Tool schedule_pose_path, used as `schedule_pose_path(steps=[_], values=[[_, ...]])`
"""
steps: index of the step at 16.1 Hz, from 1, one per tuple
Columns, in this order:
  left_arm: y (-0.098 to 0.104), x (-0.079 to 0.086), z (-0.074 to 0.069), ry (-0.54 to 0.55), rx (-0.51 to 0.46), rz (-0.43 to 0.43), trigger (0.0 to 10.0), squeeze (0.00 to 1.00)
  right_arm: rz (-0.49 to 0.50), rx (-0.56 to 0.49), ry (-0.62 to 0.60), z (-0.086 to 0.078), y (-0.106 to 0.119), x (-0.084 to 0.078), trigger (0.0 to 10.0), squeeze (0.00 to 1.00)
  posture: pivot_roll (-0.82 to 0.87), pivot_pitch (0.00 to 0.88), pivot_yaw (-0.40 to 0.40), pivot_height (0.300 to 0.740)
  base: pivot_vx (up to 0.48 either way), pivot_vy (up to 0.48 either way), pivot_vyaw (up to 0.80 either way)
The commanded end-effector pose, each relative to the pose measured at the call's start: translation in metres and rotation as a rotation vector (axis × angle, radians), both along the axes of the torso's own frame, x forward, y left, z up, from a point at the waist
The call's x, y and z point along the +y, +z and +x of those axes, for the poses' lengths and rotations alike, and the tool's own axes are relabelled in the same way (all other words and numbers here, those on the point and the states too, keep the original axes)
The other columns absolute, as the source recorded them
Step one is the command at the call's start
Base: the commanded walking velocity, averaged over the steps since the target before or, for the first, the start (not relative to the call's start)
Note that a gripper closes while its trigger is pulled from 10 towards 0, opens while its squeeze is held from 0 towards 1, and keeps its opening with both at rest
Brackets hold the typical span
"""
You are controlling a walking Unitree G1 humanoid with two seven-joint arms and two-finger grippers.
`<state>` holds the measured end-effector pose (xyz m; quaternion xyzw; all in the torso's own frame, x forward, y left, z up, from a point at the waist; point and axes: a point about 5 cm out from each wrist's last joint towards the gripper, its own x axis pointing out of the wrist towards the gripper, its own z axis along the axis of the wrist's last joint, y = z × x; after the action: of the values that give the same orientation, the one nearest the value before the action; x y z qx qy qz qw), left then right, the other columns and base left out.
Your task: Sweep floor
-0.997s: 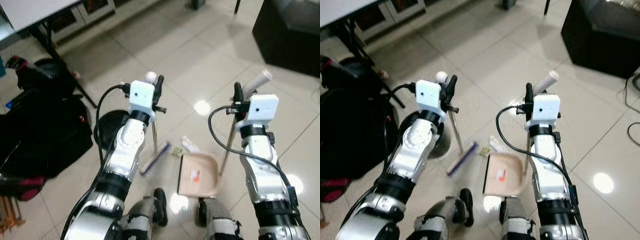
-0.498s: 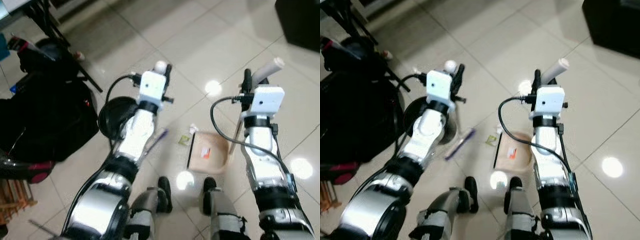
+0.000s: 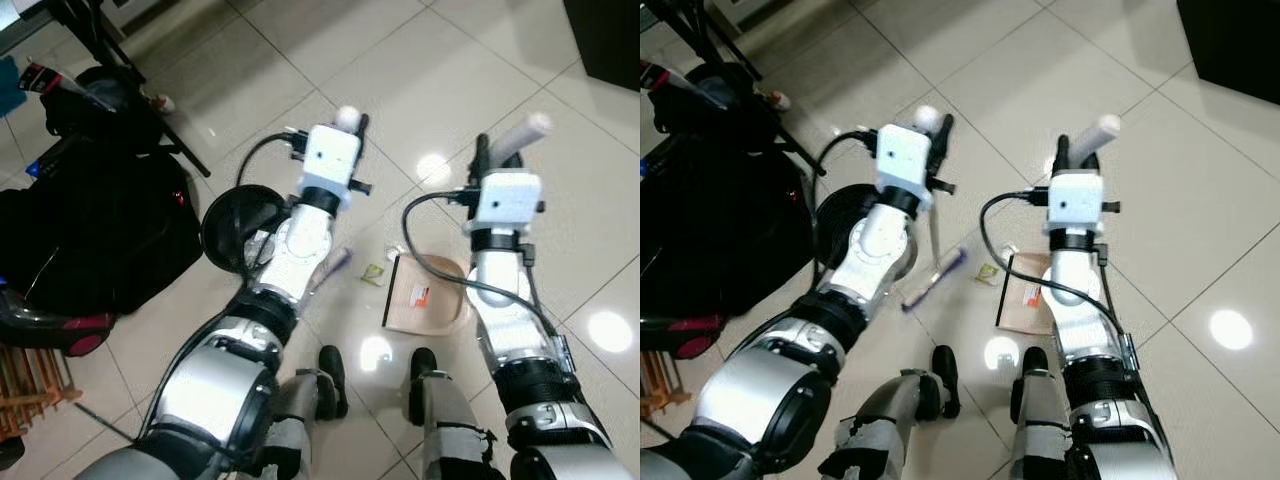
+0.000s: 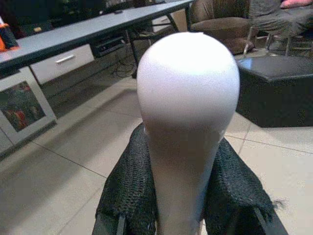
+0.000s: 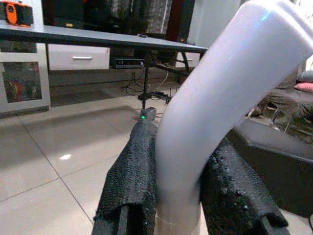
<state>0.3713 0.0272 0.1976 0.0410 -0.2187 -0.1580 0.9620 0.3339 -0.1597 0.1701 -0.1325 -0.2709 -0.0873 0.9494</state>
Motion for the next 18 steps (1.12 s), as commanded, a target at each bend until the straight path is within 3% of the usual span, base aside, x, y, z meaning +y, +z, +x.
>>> schedule_pose_path(steps=[1,4,7,12,15,17,18], values=[[0.0,0.0,0.001,0.01,0.021,-0.058,10.0,0.0,-0.015,0.082,0.019,-0.003,-0.021,0.008,10.0,0.0,0.01,0.44,0.214,0.74,0.0,0.0,0.0],[0.02,-0.018,0.003,-0.074,0.05,-0.21,10.0,0.0,-0.02,0.108,0.035,-0.005,-0.028,0.014,10.0,0.0,0.01,0.43,0.211,0.74,0.0,0.0,0.0],[0.033,-0.026,0.002,-0.185,0.043,-0.293,10.0,0.0,-0.02,0.117,0.031,-0.005,-0.031,0.013,10.0,0.0,0.01,0.408,0.205,0.74,0.0,0.0,0.0],[0.054,-0.014,-0.001,-0.342,-0.033,-0.428,10.0,0.0,0.01,0.115,0.028,0.002,-0.025,0.006,10.0,0.0,0.0,0.347,0.178,0.74,0.0,0.0,0.0],[0.061,-0.001,-0.003,-0.359,-0.098,-0.387,10.0,0.0,0.041,0.111,0.024,0.005,-0.022,0.002,10.0,0.0,0.0,0.303,0.156,0.74,0.0,0.0,0.0],[0.063,0.02,-0.006,-0.345,-0.142,-0.286,10.0,0.0,0.087,0.097,-0.004,0.003,-0.018,-0.007,10.0,0.0,-0.01,0.254,0.146,0.74,0.0,0.0,0.0],[0.063,0.038,-0.014,-0.332,-0.156,-0.252,10.0,0.0,0.128,0.081,-0.031,-0.002,-0.016,-0.017,10.0,0.0,-0.03,0.222,0.139,0.74,0.0,0.0,0.0]])
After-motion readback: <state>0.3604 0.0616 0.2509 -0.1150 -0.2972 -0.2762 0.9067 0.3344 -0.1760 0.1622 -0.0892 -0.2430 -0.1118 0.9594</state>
